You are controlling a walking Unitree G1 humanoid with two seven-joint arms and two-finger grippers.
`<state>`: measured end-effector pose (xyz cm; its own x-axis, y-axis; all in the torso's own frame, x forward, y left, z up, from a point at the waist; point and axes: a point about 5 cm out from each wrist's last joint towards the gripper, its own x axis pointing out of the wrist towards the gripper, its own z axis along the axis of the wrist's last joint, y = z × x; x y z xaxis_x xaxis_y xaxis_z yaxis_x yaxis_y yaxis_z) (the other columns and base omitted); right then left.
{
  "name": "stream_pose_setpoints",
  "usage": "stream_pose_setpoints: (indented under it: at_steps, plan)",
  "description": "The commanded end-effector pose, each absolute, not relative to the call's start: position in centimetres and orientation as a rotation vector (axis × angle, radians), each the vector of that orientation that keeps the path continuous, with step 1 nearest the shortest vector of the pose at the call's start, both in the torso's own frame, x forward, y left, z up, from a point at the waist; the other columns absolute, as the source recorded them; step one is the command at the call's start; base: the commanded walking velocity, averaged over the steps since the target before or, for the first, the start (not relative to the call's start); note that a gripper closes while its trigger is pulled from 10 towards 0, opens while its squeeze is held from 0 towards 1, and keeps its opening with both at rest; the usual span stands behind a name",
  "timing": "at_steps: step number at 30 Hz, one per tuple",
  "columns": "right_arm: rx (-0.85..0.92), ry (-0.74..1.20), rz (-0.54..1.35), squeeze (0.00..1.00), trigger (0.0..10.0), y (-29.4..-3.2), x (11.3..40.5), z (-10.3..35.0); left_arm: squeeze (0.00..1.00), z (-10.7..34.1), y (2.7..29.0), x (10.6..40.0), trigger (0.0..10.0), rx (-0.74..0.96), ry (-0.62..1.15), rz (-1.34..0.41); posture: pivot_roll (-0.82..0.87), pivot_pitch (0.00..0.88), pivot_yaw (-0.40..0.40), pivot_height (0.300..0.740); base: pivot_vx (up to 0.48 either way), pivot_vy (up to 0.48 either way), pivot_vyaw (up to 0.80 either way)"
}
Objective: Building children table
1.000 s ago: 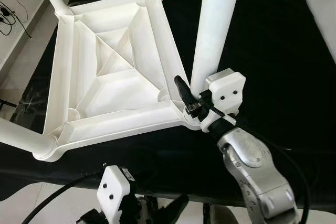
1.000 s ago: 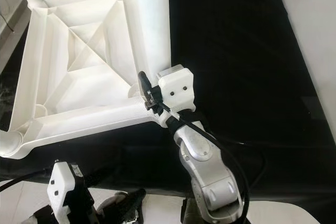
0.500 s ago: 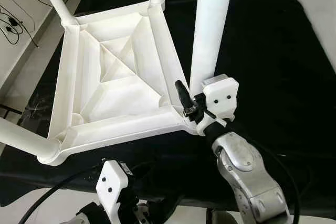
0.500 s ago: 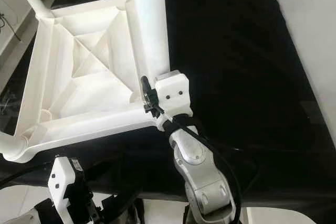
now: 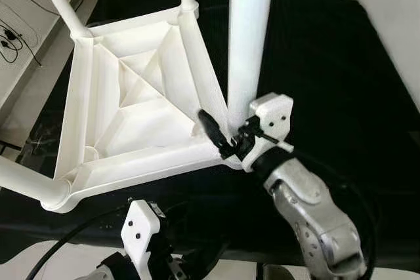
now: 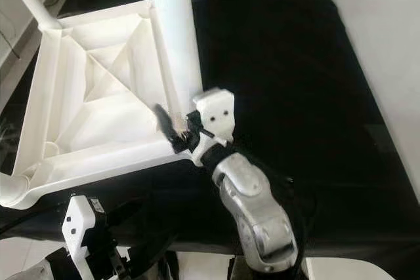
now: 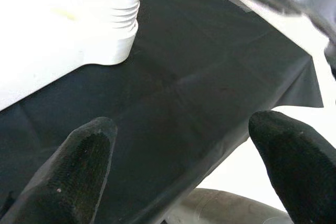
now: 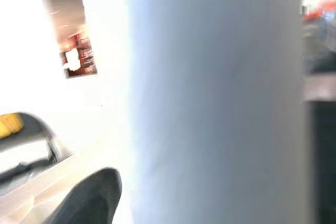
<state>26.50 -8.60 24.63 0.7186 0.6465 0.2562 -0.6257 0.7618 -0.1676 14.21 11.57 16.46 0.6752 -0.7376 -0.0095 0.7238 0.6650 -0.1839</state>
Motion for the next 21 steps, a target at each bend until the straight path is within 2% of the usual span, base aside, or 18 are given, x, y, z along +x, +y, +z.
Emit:
stream_pose_setpoints:
  at_steps: [1,4,9,10,17,18,19,21]
  plan:
    - [-0.101,-0.321,0.84,0.0,10.0,-8.6,26.7,24.6,0.0,16.2,11.5,14.1,10.0,-0.18,0.095,-0.823,0.05,0.268,0.077,0.74,0.0,0.0,0.0]
    - [-0.171,-0.294,1.061,0.0,10.0,-9.6,27.6,25.2,0.0,16.2,11.4,14.1,10.0,-0.181,0.09,-0.821,0.05,0.269,0.071,0.74,0.0,0.0,0.0]
    - [-0.25,-0.255,1.215,0.0,10.0,-10.6,29.0,25.9,0.0,16.2,11.3,14.2,10.0,-0.18,0.085,-0.818,0.05,0.269,0.061,0.74,0.0,0.0,0.0]
    - [-0.278,-0.234,1.295,0.0,10.0,-11.0,29.6,26.2,0.0,16.3,11.3,14.2,10.0,-0.179,0.082,-0.816,0.05,0.268,0.056,0.74,0.0,0.0,0.0]
    - [-0.287,-0.222,1.378,0.0,10.0,-10.8,30.4,26.8,0.0,16.3,11.2,14.2,10.0,-0.179,0.078,-0.811,0.06,0.271,0.045,0.74,0.0,0.0,0.0]
    - [-0.276,-0.22,1.413,0.0,9.0,-10.7,30.7,27.0,0.0,16.3,11.2,14.2,10.0,-0.179,0.076,-0.809,0.06,0.273,0.041,0.74,0.0,0.0,0.0]
    - [-0.238,-0.219,1.469,0.0,0.0,-10.6,30.9,27.2,0.0,16.4,11.2,14.2,10.0,-0.179,0.072,-0.805,0.06,0.273,0.037,0.74,0.0,0.0,0.0]
    - [-0.229,-0.221,1.481,0.0,0.0,-10.7,30.9,27.2,0.0,16.4,11.2,14.2,10.0,-0.178,0.071,-0.804,0.06,0.273,0.037,0.74,0.0,0.0,0.0]
